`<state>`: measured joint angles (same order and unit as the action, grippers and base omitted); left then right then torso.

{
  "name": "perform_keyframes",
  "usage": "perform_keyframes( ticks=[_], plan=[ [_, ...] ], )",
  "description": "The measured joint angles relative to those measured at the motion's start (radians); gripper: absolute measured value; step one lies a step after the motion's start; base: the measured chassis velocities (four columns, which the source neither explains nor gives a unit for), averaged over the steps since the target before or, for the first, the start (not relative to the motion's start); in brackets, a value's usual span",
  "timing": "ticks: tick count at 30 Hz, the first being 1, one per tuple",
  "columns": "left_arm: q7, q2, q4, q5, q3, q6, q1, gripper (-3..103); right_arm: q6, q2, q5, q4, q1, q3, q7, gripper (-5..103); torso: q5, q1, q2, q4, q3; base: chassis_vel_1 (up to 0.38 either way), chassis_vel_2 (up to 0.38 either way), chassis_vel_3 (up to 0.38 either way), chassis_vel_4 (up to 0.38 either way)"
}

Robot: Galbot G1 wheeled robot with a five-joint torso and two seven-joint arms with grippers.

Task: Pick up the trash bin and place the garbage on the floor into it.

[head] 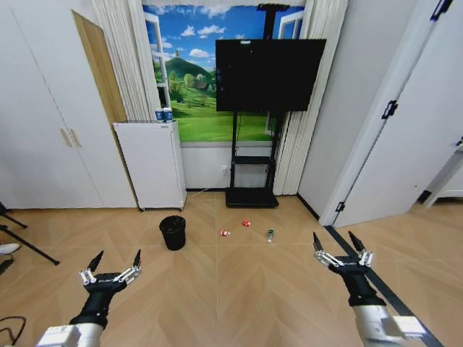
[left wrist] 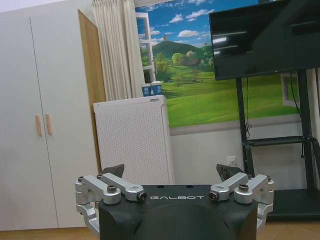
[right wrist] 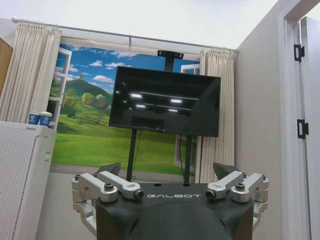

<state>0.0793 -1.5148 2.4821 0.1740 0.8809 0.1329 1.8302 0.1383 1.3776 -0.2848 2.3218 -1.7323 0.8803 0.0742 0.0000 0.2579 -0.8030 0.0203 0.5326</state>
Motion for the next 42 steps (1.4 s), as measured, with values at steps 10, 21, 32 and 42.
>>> perform_keyframes(
  ticks=[10, 21, 32, 42],
  plan=[
    [0.001, 0.0, -0.001, -0.002, 0.001, -0.003, 0.001, 100, 0.007, 0.001, -0.017, -0.005, -0.001, 0.003, 0.019, 100, 0.0, -0.001, 0.002, 0.0, -0.001, -0.024, 0.019, 0.023, -0.019],
    [0.001, 0.001, -0.002, -0.002, 0.002, -0.003, 0.001, 100, 0.009, 0.003, -0.012, -0.007, -0.001, 0.0, 0.019, 100, -0.0003, -0.001, 0.004, 0.0002, -0.002, -0.174, 0.174, 0.19, -0.192],
    [0.003, -0.001, -0.003, -0.002, -0.001, -0.003, 0.0, 100, 0.012, 0.004, -0.012, -0.012, -0.001, 0.002, 0.019, 100, 0.0002, -0.002, 0.005, -0.0001, -0.003, -0.29, 0.304, 0.307, -0.303],
    [0.004, -0.002, -0.004, -0.002, 0.001, -0.003, 0.001, 100, 0.012, 0.001, -0.008, -0.016, 0.003, -0.004, 0.02, 100, 0.0005, -0.002, 0.005, -0.0001, -0.003, -0.375, 0.359, 0.354, -0.373]
  ],
)
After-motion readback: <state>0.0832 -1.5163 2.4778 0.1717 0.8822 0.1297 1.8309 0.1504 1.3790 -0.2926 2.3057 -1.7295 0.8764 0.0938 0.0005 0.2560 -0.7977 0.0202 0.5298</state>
